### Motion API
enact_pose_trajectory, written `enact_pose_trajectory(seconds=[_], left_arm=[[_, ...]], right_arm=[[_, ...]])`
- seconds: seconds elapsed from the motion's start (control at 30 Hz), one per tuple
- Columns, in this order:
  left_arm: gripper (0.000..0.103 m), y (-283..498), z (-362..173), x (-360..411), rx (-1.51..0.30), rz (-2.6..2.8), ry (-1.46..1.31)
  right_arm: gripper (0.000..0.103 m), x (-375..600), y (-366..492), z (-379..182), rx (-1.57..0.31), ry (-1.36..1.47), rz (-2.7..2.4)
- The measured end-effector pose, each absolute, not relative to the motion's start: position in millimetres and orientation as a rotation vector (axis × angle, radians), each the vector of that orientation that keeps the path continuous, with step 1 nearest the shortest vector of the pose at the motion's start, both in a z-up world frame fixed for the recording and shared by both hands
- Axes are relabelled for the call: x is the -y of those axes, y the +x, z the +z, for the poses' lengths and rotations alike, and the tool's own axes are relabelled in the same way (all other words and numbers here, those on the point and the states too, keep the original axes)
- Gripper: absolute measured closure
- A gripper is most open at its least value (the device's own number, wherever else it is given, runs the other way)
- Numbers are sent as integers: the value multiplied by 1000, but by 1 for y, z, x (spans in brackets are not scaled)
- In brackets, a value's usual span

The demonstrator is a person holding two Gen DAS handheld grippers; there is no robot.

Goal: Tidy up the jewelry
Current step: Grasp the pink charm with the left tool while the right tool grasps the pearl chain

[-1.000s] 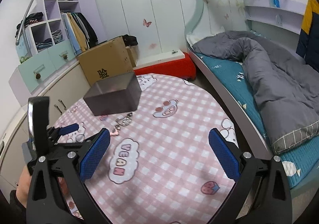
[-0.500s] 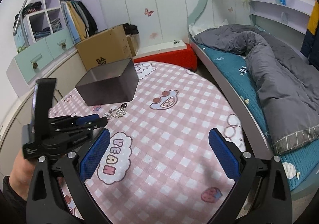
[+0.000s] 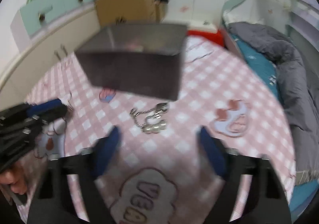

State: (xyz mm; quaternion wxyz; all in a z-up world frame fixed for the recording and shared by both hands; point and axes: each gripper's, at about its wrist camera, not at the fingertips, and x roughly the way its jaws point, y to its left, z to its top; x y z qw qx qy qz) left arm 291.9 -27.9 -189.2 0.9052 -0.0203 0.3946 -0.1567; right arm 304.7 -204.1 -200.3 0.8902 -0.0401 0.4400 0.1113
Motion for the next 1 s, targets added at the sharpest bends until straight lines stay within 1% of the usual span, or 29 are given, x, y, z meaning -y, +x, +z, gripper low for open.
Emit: enact_pose_trajectory(seconds=[0.07,0.13,0.2,0.23,0.43,0.47,0.5,0.53,0.57,0.6,0.63,0.7,0.77,0.83,0.87,0.9,1.0], left_arm=[[79,291,-189,25,-812,-317,-53],[79,290,-189,25,-808,-314,-57],[79,288,-189,25,-804,-311,-53],[79,287,-188,25,-799,-311,-49],[79,279,-187,20,-791,-307,-66],[79,278,-187,19,-792,-308,-68],[79,277,-187,19,-791,-309,-67],[79,276,-187,19,-790,-309,-64],[79,276,-186,21,-787,-308,-57],[79,276,-186,21,-785,-307,-52],[79,275,-186,22,-784,-306,-48],[79,276,-186,22,-785,-306,-47],[79,277,-187,22,-793,-304,-51],[79,279,-188,21,-800,-305,-60],[79,279,-188,20,-800,-305,-66],[79,279,-188,19,-800,-306,-71],[79,279,-189,17,-796,-304,-79]], right_arm=[[74,197,300,-197,-904,-112,261],[88,195,293,-198,-900,-107,273],[89,198,288,-198,-899,-88,279],[103,199,286,-198,-898,-84,283],[103,208,259,-187,-876,-75,306],[102,206,259,-184,-880,-78,305],[97,205,259,-184,-884,-84,296],[75,206,260,-184,-885,-94,280],[59,206,260,-185,-879,-99,266],[39,209,262,-184,-859,-85,255],[39,210,266,-183,-847,-60,257],[42,210,277,-183,-856,-33,264],[62,202,290,-187,-879,-53,262],[75,191,299,-197,-899,-116,254],[87,188,299,-198,-900,-133,256],[95,184,298,-197,-907,-148,263],[95,182,289,-198,-906,-156,282]])
